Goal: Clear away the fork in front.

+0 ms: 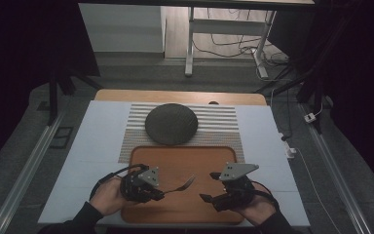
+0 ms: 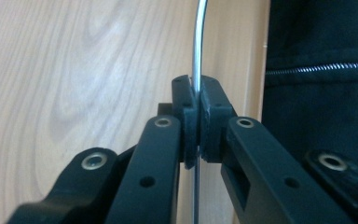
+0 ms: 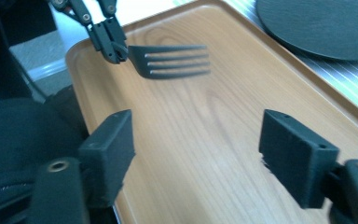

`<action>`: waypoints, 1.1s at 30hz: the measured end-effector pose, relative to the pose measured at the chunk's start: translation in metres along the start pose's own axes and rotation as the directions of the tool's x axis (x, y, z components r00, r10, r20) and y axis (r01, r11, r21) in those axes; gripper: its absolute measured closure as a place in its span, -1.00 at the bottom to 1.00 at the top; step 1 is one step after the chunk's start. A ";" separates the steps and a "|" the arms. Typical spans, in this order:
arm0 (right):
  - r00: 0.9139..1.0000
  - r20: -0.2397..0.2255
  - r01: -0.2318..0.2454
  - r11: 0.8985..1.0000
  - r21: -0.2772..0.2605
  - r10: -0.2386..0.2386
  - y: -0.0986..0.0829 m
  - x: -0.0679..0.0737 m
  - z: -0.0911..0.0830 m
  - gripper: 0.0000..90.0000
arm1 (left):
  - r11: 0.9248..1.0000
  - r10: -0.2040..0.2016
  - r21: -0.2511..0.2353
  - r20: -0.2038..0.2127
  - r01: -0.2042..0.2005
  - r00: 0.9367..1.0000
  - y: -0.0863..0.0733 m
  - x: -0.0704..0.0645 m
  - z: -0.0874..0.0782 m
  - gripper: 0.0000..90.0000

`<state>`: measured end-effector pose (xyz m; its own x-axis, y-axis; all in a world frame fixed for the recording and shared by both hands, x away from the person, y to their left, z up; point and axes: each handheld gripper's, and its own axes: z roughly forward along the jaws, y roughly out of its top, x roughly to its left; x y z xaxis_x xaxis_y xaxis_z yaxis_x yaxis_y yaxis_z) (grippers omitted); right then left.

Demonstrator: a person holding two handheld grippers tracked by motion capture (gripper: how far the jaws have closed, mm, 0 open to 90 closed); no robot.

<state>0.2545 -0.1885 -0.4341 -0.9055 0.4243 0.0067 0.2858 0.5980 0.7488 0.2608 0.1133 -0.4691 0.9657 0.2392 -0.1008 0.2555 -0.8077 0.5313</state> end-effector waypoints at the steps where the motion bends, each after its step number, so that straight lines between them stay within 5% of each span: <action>1: 1.000 0.007 -0.016 1.000 -0.004 0.016 -0.001 -0.001 -0.001 -0.47 | 1.000 -0.021 -0.002 -0.004 0.021 1.000 -0.001 0.000 0.000 0.91; 7: 0.998 0.037 -0.054 0.999 0.006 0.054 -0.009 -0.005 -0.006 -0.60 | 0.991 -0.132 -0.005 -0.029 0.132 0.991 -0.007 -0.001 0.001 0.91; 11: 0.995 0.052 -0.082 0.997 -0.009 0.083 -0.016 -0.006 -0.012 -0.78 | 0.976 -0.216 -0.029 -0.041 0.215 0.975 -0.014 -0.002 0.000 0.91; 16: 0.991 0.090 -0.096 0.995 -0.032 0.099 -0.022 -0.007 -0.017 -0.94 | 0.946 -0.319 -0.071 -0.051 0.315 0.946 -0.023 -0.005 -0.003 0.91; 20: 0.986 0.117 -0.113 0.993 -0.046 0.118 -0.028 -0.007 -0.022 -0.99 | 0.918 -0.392 -0.101 -0.072 0.385 0.917 -0.027 -0.004 -0.003 0.91; 29: 0.983 0.146 -0.109 0.994 -0.019 0.111 -0.038 -0.003 -0.027 -0.99 | 0.860 -0.511 -0.053 -0.116 0.508 0.852 -0.033 0.012 0.011 0.90; 33: 0.982 0.154 -0.110 0.994 -0.013 0.111 -0.041 -0.002 -0.031 -0.99 | 0.843 -0.537 -0.038 -0.129 0.537 0.834 -0.036 0.016 0.015 0.90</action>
<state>0.2350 -0.2351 -0.4446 -0.8090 0.5877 -0.0122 0.3800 0.5387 0.7519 0.2675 0.1376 -0.5025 0.6620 0.7026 -0.2610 0.7321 -0.5317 0.4258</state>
